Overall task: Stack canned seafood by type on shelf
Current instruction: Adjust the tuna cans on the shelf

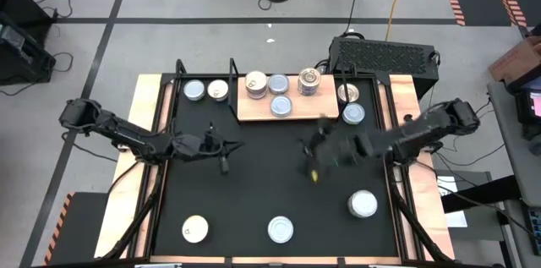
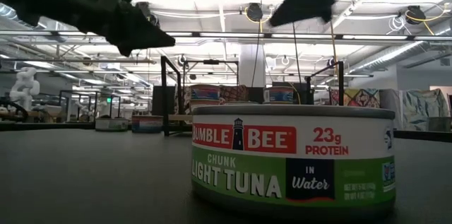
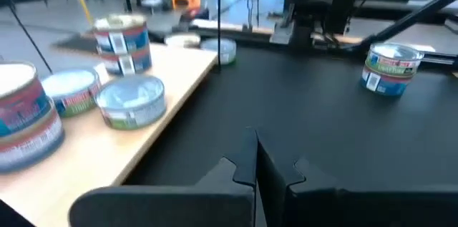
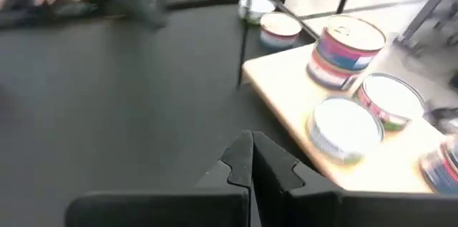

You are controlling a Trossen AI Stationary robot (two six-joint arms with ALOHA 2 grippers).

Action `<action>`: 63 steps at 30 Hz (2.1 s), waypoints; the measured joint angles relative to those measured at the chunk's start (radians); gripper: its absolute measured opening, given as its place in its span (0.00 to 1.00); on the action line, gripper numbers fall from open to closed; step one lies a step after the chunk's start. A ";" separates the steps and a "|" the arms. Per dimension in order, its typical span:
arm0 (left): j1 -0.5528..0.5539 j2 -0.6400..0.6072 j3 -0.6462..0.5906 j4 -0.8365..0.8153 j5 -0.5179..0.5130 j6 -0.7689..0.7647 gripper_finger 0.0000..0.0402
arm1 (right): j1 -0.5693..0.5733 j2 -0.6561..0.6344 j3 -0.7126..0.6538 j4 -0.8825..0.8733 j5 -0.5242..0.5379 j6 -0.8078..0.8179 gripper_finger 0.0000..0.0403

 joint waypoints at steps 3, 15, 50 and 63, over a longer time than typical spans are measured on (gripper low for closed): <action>-0.003 0.000 -0.009 0.020 -0.002 0.036 0.01 | -0.218 0.021 0.020 0.102 -0.208 -0.031 0.00; -0.004 -0.003 -0.009 0.021 0.047 0.091 0.01 | -0.720 0.447 0.567 -0.349 -0.573 -0.100 0.00; -0.001 -0.003 -0.009 0.012 0.051 0.121 0.01 | -0.768 0.757 0.845 -0.545 -0.544 -0.164 0.00; -0.001 -0.003 -0.008 0.012 0.051 0.122 0.01 | -0.649 0.626 0.844 -0.675 -0.502 -0.106 0.00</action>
